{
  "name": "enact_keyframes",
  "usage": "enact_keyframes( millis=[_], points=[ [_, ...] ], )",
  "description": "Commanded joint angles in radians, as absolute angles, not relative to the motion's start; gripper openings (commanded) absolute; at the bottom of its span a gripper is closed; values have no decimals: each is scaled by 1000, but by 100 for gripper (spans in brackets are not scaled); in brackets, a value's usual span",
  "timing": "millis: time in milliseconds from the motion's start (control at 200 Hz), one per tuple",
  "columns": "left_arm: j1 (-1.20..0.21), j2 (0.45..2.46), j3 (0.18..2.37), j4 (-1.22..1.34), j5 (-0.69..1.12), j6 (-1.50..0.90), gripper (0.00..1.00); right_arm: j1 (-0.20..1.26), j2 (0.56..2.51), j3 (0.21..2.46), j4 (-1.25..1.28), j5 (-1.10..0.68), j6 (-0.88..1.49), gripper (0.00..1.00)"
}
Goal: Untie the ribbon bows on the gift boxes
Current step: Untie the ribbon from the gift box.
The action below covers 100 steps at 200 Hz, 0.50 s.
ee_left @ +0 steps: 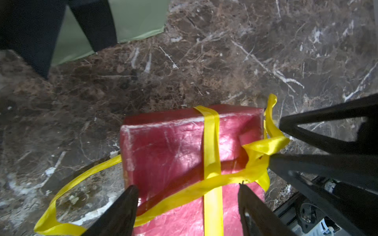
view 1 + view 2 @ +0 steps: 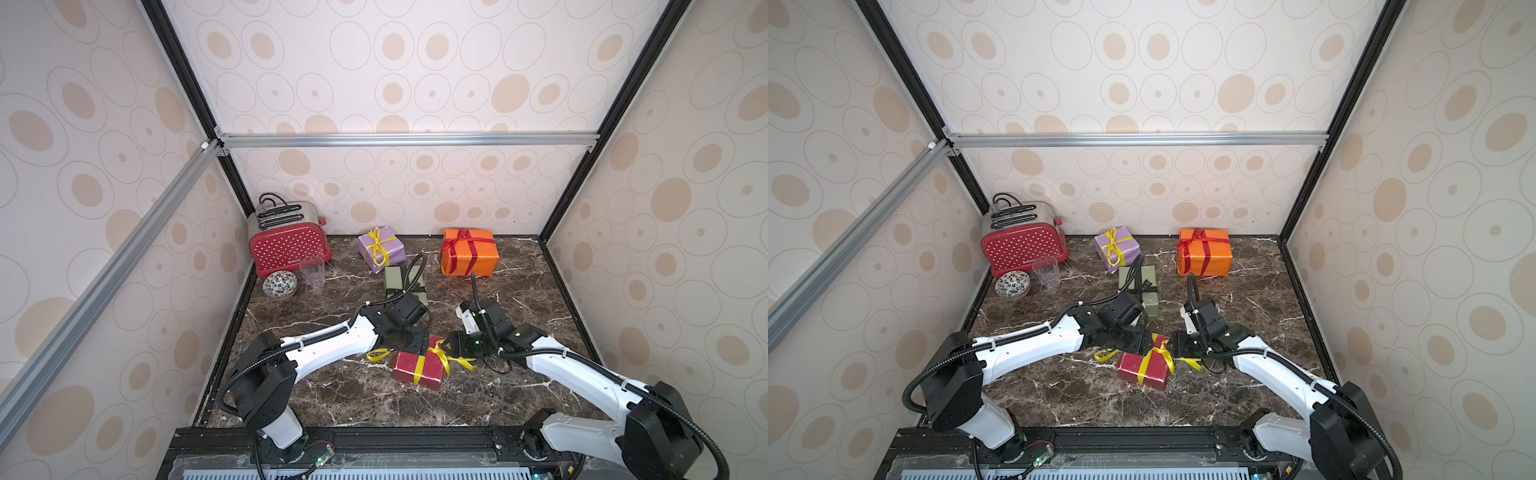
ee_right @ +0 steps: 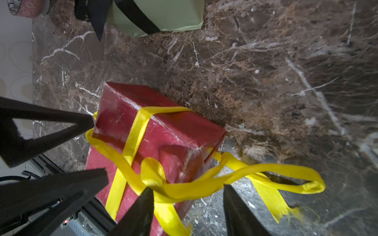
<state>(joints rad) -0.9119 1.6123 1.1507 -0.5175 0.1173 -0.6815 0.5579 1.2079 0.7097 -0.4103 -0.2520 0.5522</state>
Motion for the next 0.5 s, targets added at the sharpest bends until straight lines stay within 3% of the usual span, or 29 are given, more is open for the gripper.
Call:
enact_keyframes(
  millis=[0,110,376,496],
  points=[
    [-917,1631,1172,-583,106,-636,70,563,1256,742,-400,-260,547,54],
    [-926,1631,1177,-583,105,-624,68,564,1271,746,-393,-273,537,47],
    [-975,1695,1255,-624,94,-532,67,563,1226,729,-394,-190,551,19],
    [-983,1725,1284,-624,84,-525,55,563,1218,723,-399,-169,553,13]
  ],
)
